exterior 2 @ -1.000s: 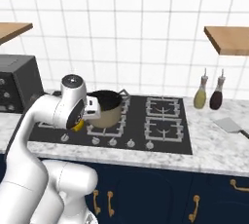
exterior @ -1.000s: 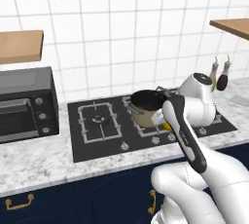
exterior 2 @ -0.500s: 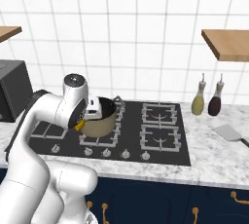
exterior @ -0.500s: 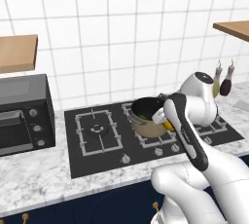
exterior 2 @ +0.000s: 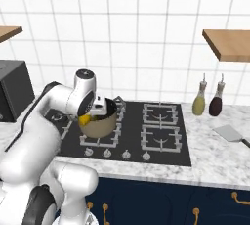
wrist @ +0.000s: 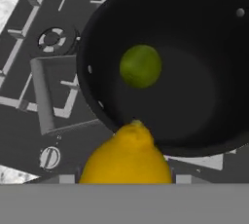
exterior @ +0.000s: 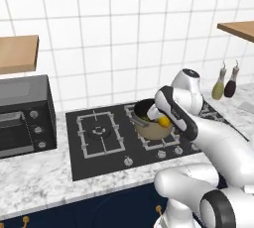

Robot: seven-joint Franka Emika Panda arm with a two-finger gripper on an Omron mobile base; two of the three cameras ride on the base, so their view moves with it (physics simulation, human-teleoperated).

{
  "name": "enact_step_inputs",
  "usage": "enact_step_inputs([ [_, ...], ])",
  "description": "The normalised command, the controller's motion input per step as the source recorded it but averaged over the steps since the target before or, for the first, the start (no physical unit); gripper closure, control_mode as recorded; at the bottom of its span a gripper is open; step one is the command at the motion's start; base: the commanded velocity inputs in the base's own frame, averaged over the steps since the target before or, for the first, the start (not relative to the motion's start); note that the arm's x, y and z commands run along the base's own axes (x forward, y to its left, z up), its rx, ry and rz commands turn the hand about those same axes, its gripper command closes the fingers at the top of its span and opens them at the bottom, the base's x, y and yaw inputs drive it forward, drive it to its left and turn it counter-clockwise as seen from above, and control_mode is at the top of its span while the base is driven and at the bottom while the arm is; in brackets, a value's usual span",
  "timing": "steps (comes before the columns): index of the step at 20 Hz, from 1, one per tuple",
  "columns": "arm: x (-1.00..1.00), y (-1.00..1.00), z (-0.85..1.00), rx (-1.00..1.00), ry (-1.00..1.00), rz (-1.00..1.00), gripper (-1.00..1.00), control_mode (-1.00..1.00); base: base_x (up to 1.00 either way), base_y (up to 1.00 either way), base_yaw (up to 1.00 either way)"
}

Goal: Put the lime and lemon in the pot. Retrieve the spatula and lightly stir the vegetables in the pot.

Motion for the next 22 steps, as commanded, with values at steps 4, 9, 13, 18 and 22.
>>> enact_step_inputs([
  [4, 1.0, 0.0, 0.0, 0.01, 0.19, 0.0, 1.0, -1.0, 0.0, 0.0, 0.0],
  [9, 1.0, 0.0, -0.29, 0.0, 0.13, -0.02, 1.0, -1.0, 0.0, 0.0, 0.0],
  [13, 0.45, 0.0, -0.81, -0.08, 0.06, -0.01, 1.0, -1.0, 0.0, 0.0, 0.0],
  [18, 0.38, 0.0, -0.46, -0.01, 0.01, -0.01, 1.0, -1.0, 0.0, 0.0, 0.0],
  [22, -0.01, 0.0, -0.12, 0.0, 0.0, 0.0, 1.0, -1.0, 0.0, 0.0, 0.0],
])
